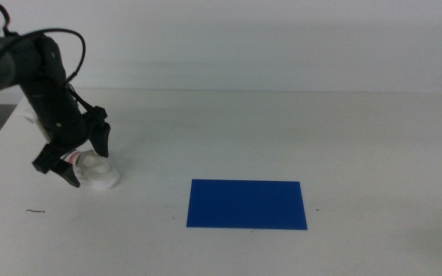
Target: Use one arm to grab the shoe from the table and place it on the mat.
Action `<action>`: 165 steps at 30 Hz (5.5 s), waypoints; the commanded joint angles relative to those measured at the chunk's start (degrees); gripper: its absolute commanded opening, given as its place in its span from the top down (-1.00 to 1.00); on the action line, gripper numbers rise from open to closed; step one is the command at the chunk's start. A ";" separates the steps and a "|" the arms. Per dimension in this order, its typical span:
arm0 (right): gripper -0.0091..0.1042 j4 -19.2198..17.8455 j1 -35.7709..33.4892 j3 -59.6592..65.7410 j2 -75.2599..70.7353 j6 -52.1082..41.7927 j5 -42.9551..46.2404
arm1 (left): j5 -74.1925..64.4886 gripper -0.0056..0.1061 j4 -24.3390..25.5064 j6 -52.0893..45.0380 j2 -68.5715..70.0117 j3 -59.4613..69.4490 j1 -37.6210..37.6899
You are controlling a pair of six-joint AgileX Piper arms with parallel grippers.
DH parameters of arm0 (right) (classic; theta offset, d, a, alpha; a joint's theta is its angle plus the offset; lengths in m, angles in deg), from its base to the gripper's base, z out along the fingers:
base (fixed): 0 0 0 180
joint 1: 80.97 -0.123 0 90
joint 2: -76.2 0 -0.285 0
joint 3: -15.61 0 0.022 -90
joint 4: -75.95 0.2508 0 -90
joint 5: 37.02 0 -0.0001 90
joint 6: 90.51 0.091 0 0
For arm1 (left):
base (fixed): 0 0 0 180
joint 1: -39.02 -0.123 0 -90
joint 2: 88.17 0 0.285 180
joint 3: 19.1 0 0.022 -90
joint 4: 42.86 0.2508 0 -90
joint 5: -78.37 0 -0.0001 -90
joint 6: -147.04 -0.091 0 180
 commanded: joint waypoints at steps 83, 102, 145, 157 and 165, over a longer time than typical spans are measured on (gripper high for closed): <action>-0.56 -0.42 -0.10 0.14 -0.27 -0.20 0.47 | -5.99 -0.78 -1.58 62.33 -5.59 -17.93 38.72; -0.56 -0.42 -0.10 0.14 -0.27 -0.20 0.47 | -5.99 -0.78 31.42 -33.43 40.44 -7.89 34.57; -0.56 -0.42 -0.10 0.14 -0.27 -0.20 0.47 | 62.26 -0.78 5.30 -60.60 120.48 90.75 7.97; -0.56 -0.42 -0.10 0.14 -0.27 -0.20 0.47 | 62.26 -0.78 7.25 -60.60 120.48 90.75 1.87; -0.56 -0.42 -0.10 0.14 -0.27 -0.20 0.47 | 62.26 -0.78 6.20 -60.60 120.48 90.75 -2.84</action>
